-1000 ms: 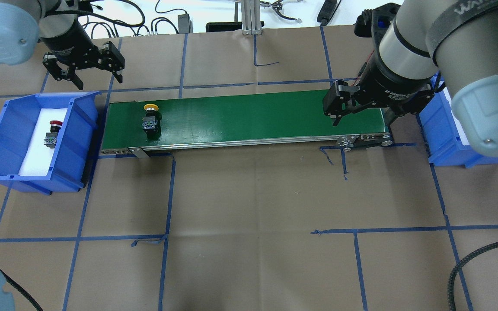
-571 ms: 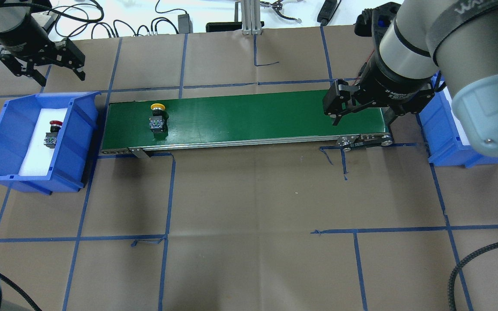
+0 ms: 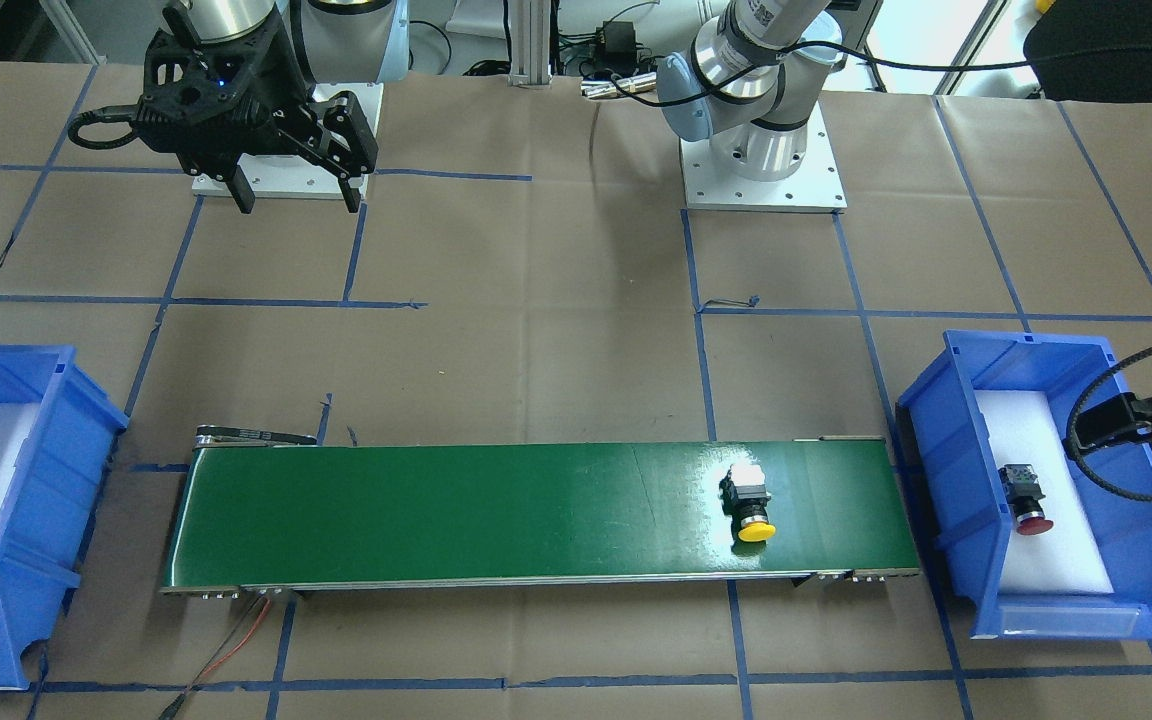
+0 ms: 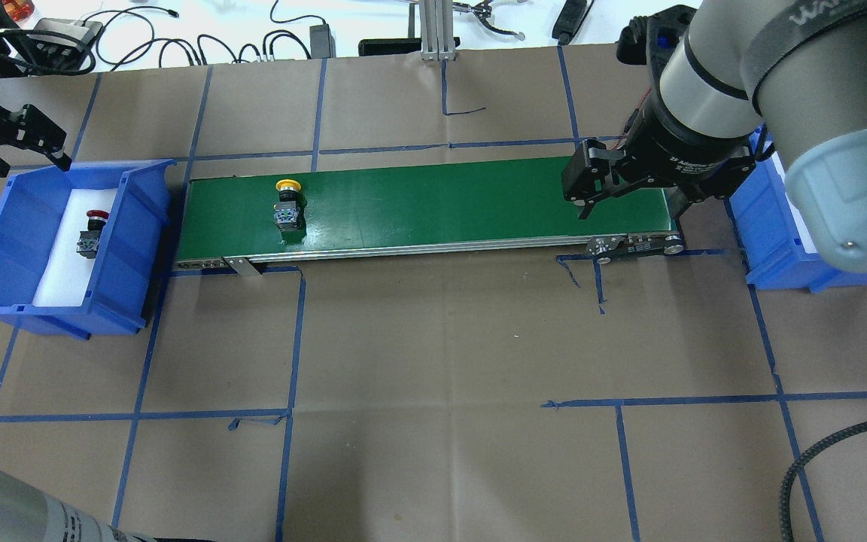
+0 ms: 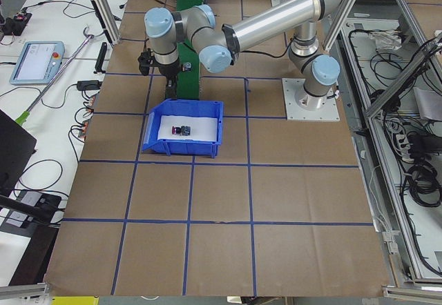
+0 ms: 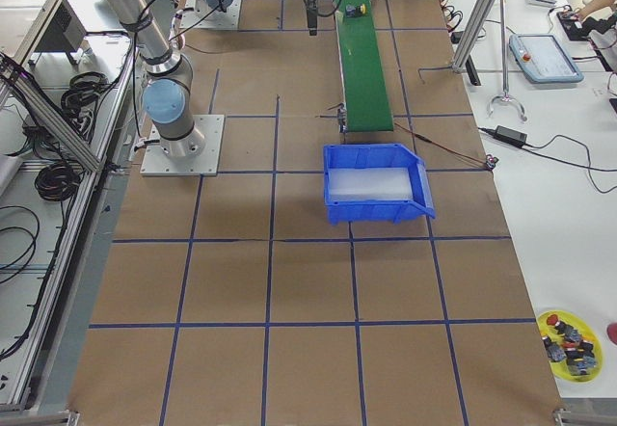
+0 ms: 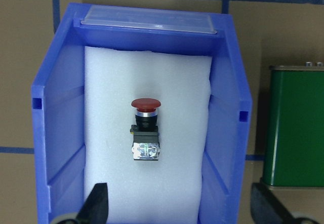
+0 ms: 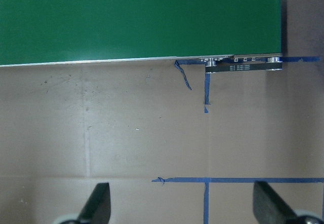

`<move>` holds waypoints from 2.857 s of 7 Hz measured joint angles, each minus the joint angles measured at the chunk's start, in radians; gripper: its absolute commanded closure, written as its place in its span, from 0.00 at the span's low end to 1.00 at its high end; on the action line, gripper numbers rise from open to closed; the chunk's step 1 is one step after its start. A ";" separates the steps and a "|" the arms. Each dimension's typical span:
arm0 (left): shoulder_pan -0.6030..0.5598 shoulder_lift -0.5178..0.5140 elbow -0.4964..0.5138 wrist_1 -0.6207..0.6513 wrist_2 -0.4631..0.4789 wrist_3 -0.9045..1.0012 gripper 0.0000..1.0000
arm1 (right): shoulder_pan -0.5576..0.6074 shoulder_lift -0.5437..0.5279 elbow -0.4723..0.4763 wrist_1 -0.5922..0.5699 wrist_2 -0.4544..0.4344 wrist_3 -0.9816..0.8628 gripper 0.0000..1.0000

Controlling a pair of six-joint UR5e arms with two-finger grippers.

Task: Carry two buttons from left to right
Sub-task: 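Return the left gripper to the bin above the red-capped button, then grasp the red-capped button with the left gripper and lift it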

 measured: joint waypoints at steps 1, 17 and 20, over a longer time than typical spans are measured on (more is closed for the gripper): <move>0.007 -0.019 -0.013 0.036 -0.001 0.008 0.01 | 0.000 0.000 0.000 0.000 0.000 0.000 0.00; 0.045 -0.123 -0.254 0.396 -0.005 0.099 0.99 | 0.000 0.002 0.008 0.000 0.000 -0.001 0.00; 0.045 -0.108 -0.220 0.390 -0.003 0.106 1.00 | 0.000 0.003 0.011 0.000 0.000 -0.001 0.00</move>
